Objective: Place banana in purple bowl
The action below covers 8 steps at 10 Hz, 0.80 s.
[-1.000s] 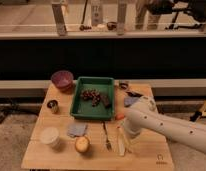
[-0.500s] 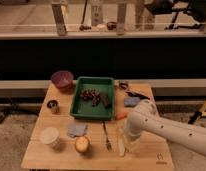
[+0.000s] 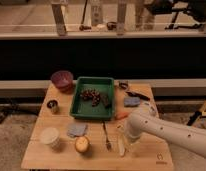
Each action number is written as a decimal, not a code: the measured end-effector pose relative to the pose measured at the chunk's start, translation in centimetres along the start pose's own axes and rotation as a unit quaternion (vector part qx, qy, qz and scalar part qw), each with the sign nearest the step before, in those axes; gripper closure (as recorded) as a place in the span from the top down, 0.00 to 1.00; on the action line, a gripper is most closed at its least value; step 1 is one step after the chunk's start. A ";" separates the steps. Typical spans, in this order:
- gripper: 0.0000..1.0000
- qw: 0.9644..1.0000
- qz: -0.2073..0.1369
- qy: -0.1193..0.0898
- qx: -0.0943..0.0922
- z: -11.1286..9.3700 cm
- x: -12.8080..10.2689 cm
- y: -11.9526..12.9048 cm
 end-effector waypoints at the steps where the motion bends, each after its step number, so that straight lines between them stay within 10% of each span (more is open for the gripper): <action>1: 0.74 1.000 0.002 -0.001 -0.001 0.1 0.1 0.1; 6: 0.69 1.000 0.008 -0.003 -0.008 1.3 0.2 0.2; 8: 0.52 1.000 0.008 -0.003 -0.010 1.3 0.1 0.4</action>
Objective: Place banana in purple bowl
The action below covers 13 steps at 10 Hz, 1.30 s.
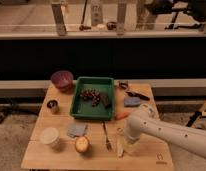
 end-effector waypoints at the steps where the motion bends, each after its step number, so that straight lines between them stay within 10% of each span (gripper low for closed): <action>1: 0.49 1.000 0.001 0.000 0.000 0.1 0.0 0.0; 7: 0.04 1.000 0.003 0.000 -0.004 0.2 -0.1 -0.2; 13: 0.03 1.000 0.019 0.003 0.005 -3.0 0.1 0.7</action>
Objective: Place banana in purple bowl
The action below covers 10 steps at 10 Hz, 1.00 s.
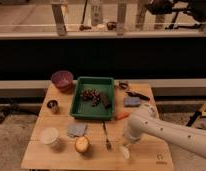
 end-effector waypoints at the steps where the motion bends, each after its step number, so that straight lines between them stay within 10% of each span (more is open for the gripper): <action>1: 0.03 1.000 0.007 0.001 0.002 -1.0 0.2 0.3; 10: 0.03 0.999 0.035 -0.002 0.016 -4.4 -0.3 1.8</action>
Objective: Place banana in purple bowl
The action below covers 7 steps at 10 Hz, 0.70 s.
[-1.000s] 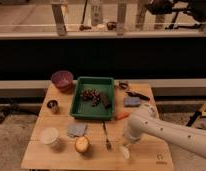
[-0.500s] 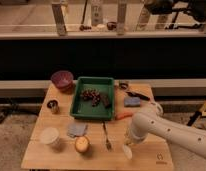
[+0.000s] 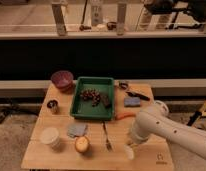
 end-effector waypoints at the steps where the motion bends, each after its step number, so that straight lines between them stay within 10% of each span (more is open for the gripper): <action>1: 0.03 1.000 0.001 -0.001 0.000 -0.2 -0.3 0.0; 7: 0.03 1.000 0.012 -0.004 0.003 -1.1 -1.5 0.1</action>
